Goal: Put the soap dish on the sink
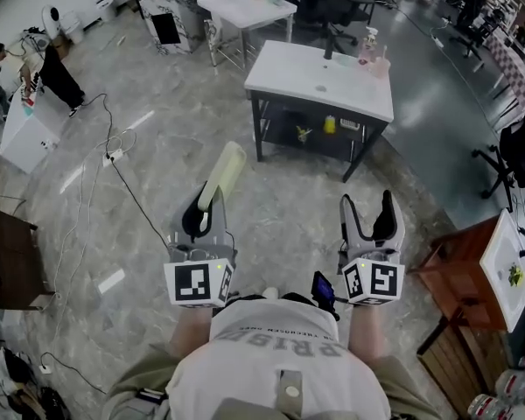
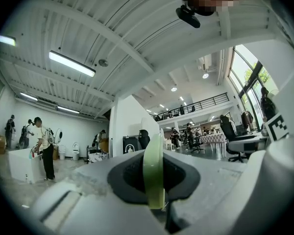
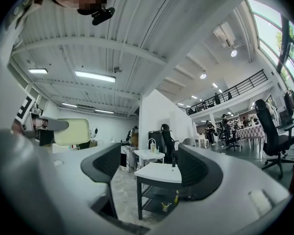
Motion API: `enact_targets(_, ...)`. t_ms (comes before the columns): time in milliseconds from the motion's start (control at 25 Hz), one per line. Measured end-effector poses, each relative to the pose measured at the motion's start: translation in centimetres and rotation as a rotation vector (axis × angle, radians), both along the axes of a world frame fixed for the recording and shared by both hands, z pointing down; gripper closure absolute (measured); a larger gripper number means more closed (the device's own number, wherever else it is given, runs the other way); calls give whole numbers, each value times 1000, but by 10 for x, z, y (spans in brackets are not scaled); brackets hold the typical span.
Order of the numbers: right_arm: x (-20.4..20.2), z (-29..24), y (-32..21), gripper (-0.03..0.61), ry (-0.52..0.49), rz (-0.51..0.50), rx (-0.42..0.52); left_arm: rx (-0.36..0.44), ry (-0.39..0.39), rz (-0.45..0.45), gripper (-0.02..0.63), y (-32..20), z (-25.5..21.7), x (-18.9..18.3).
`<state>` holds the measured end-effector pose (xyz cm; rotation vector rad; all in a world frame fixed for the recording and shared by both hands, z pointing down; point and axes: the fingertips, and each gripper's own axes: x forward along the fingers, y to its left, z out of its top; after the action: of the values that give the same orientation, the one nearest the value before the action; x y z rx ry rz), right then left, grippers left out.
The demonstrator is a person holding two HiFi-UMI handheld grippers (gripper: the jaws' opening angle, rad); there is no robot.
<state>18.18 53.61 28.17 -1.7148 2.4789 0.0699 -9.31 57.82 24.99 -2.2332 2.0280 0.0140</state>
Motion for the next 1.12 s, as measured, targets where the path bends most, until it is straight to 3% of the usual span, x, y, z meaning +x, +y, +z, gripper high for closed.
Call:
enact_targets(480, 7, 25, -51, 225, 5, 8, -69, -76, 18, 2, 589, -61, 28, 3)
enact_targets(840, 25, -4, -120, 225, 13, -33, 10, 0, 8, -28, 589, -121, 2, 28)
enact_targets(1120, 33, 2, -149, 225, 15, -54, -3, -22, 2, -46, 589, -145, 7, 39)
